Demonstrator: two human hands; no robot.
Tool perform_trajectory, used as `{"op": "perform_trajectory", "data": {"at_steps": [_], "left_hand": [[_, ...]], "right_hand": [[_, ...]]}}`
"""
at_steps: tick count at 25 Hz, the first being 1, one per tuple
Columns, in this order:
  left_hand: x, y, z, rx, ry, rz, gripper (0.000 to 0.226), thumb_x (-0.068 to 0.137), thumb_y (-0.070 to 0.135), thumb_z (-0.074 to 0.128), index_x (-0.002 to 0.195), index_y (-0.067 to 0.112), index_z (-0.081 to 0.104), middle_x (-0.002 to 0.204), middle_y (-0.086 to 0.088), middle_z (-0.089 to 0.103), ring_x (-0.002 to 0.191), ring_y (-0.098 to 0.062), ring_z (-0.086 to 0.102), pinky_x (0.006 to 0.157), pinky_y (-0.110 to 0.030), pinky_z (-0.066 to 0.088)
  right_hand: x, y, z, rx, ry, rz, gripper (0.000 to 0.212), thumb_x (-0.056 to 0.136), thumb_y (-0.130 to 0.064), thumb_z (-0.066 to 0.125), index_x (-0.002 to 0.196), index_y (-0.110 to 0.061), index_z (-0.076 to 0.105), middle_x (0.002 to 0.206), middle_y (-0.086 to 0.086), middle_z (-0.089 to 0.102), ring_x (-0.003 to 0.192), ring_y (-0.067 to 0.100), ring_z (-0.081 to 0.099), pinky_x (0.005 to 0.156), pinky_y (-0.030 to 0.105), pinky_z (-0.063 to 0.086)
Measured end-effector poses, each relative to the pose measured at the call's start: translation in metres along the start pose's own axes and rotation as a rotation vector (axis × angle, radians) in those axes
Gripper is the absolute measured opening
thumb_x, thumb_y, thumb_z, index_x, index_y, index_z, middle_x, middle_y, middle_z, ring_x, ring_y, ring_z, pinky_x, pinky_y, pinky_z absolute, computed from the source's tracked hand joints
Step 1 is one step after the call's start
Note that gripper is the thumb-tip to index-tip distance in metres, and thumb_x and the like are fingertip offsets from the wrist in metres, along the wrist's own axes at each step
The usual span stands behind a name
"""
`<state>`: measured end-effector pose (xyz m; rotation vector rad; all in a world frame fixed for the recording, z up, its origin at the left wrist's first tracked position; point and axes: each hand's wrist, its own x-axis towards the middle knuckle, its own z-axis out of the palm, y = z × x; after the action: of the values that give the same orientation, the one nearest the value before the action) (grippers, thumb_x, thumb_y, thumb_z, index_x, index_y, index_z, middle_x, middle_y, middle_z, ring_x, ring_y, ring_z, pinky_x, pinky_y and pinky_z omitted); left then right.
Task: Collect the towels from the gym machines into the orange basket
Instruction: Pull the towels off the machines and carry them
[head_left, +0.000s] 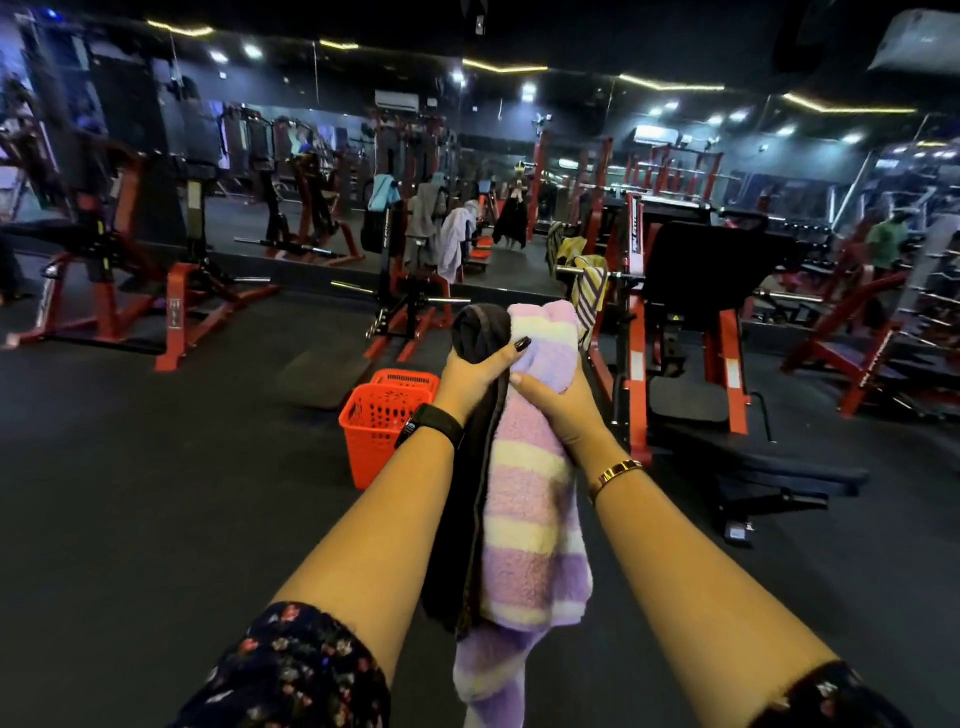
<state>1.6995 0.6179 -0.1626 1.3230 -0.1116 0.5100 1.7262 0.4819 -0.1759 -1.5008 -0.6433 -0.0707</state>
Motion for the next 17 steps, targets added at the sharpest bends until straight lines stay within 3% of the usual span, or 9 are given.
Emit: {"op": "perform_trajectory", "data": {"at_steps": [2, 5, 10, 17], "left_hand": [[0.048, -0.029, -0.006, 0.001, 0.034, -0.006, 0.049, 0.062, 0.026, 0.082, 0.107, 0.014, 0.067, 0.112, -0.006, 0.068, 0.109, -0.022, 0.064, 0.098, -0.037, 0.049], [0.132, -0.069, -0.019, 0.039, 0.056, -0.010, 0.068, 0.054, 0.036, 0.082, 0.114, 0.010, 0.066, 0.118, -0.010, 0.068, 0.114, -0.024, 0.062, 0.101, -0.042, 0.049], [0.284, -0.113, -0.031, 0.076, 0.021, -0.017, 0.067, 0.053, 0.037, 0.084, 0.112, 0.013, 0.067, 0.114, -0.003, 0.069, 0.108, -0.016, 0.064, 0.098, -0.037, 0.050], [0.463, -0.205, -0.024, 0.113, 0.071, -0.057, 0.081, 0.048, 0.052, 0.087, 0.117, 0.017, 0.066, 0.120, -0.002, 0.069, 0.112, -0.016, 0.064, 0.100, -0.043, 0.050]], "right_hand": [[0.040, 0.029, -0.003, 0.045, 0.008, -0.001, 0.088, 0.062, -0.037, 0.079, 0.138, -0.011, 0.045, 0.133, 0.006, 0.060, 0.121, 0.016, 0.058, 0.098, 0.027, 0.049], [0.114, 0.075, -0.004, 0.088, 0.010, 0.019, 0.086, 0.063, -0.034, 0.079, 0.138, -0.011, 0.045, 0.130, 0.007, 0.061, 0.120, 0.018, 0.060, 0.097, 0.032, 0.050], [0.262, 0.139, -0.013, 0.071, 0.018, 0.042, 0.084, 0.065, -0.036, 0.079, 0.139, -0.013, 0.045, 0.133, 0.009, 0.060, 0.123, 0.021, 0.058, 0.105, 0.046, 0.047], [0.429, 0.233, -0.053, 0.044, 0.008, 0.057, 0.087, 0.065, -0.040, 0.078, 0.140, -0.014, 0.043, 0.134, 0.008, 0.058, 0.124, 0.019, 0.057, 0.106, 0.044, 0.046]]}}
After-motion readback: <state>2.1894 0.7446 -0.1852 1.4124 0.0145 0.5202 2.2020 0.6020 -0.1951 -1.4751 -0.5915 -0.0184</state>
